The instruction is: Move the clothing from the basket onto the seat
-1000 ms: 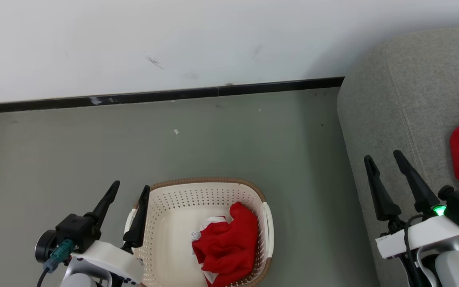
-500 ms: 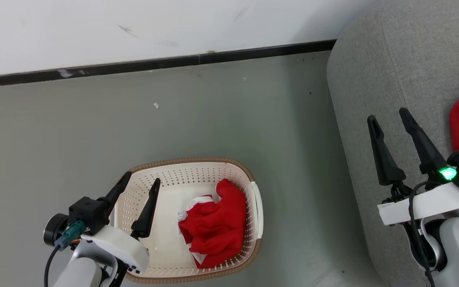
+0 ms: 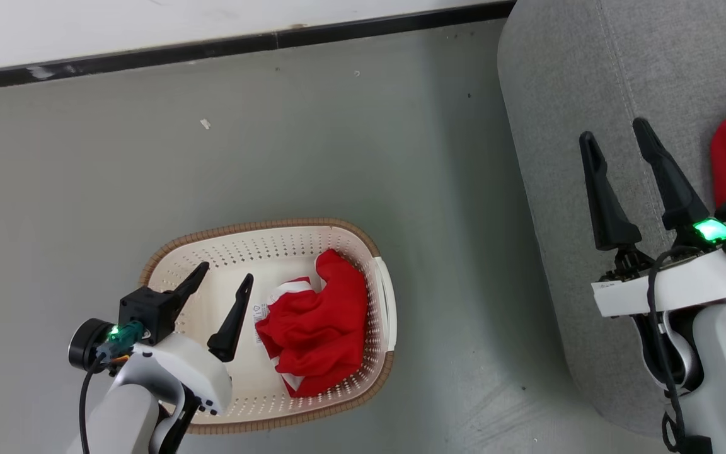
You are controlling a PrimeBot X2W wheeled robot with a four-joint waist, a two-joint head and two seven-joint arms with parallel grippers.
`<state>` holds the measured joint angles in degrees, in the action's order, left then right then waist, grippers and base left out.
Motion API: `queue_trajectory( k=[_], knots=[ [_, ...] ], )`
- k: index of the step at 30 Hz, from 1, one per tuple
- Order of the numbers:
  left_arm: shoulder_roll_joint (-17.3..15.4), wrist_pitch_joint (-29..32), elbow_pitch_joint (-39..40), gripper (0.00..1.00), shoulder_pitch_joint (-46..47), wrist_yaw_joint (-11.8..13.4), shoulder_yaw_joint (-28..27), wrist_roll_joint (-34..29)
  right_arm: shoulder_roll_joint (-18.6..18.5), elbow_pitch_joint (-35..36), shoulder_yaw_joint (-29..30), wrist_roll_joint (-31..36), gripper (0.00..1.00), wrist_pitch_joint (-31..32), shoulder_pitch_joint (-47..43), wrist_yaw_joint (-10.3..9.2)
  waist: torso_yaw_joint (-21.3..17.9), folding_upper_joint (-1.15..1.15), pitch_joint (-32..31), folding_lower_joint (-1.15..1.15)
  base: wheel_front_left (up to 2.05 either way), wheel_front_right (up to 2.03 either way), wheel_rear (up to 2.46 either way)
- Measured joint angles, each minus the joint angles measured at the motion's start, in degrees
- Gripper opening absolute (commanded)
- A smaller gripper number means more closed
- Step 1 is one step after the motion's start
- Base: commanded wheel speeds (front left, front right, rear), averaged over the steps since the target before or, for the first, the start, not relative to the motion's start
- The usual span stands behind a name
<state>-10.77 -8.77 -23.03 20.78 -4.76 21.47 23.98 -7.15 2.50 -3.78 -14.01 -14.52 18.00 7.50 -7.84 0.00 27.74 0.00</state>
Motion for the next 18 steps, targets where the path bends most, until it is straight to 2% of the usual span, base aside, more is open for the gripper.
queue_trajectory(
  k=[18],
  knots=[
    [0.5,3.5,-9.7,1.00,6.3,-1.5,2.7,0.1,1.8,0.7,-0.5,0.0,1.00,-0.1,5.9,0.00,-4.0,0.00,7.6,0.00,0.00,0.00,0.00]
  ],
)
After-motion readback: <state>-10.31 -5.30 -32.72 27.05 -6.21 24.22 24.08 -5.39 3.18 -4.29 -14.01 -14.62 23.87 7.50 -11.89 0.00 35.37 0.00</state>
